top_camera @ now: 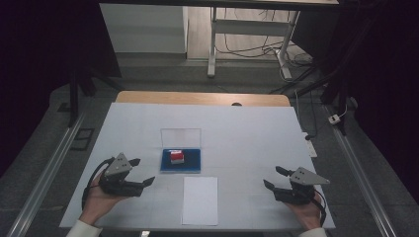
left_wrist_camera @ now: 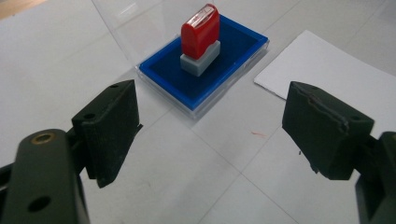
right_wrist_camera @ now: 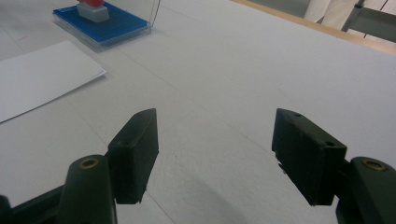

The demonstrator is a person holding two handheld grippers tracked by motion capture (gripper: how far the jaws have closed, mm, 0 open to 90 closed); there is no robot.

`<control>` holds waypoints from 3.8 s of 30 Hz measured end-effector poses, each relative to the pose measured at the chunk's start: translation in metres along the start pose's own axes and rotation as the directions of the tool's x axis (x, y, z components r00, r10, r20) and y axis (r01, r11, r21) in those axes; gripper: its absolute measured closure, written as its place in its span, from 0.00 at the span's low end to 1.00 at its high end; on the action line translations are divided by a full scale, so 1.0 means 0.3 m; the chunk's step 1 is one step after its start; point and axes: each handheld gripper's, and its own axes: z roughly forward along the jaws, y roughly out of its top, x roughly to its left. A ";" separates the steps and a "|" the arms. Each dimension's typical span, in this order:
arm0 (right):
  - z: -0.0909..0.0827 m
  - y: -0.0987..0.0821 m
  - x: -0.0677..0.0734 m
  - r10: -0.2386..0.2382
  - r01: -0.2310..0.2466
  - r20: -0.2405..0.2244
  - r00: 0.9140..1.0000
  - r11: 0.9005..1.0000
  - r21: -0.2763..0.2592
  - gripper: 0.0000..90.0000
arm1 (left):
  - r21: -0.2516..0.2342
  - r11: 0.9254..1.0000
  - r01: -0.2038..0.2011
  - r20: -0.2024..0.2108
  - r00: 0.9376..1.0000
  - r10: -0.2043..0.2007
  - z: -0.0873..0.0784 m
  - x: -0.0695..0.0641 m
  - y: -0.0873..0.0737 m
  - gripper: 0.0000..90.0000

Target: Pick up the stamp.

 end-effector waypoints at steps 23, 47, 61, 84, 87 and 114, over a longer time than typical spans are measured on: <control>0.012 -0.010 -0.002 -0.001 0.001 -0.002 1.000 1.000 0.016 0.35 | 0.061 0.995 -0.073 0.037 0.997 0.071 0.088 0.034 0.129 0.24; 0.023 -0.015 0.003 0.001 0.000 -0.015 1.000 1.000 0.029 0.36 | 0.126 0.978 -0.169 0.081 0.984 0.159 0.230 0.069 0.220 0.31; 0.034 -0.019 0.007 -0.005 0.006 -0.018 1.000 0.999 0.042 0.36 | 0.162 0.959 -0.234 0.106 0.970 0.219 0.299 0.076 0.261 0.35; 0.041 -0.025 0.011 -0.019 0.020 -0.016 1.000 0.998 0.067 0.36 | 0.189 0.944 -0.271 0.167 0.956 0.241 0.367 0.079 0.264 0.57; 0.041 -0.025 0.011 -0.025 0.026 -0.007 1.000 0.997 0.071 0.36 | 0.189 0.944 -0.272 0.175 0.955 0.240 0.369 0.080 0.263 0.58; 0.041 -0.029 0.010 -0.017 0.019 -0.017 1.000 0.998 0.068 0.36 | 0.190 0.925 -0.329 0.198 0.936 0.292 0.368 0.081 0.254 0.77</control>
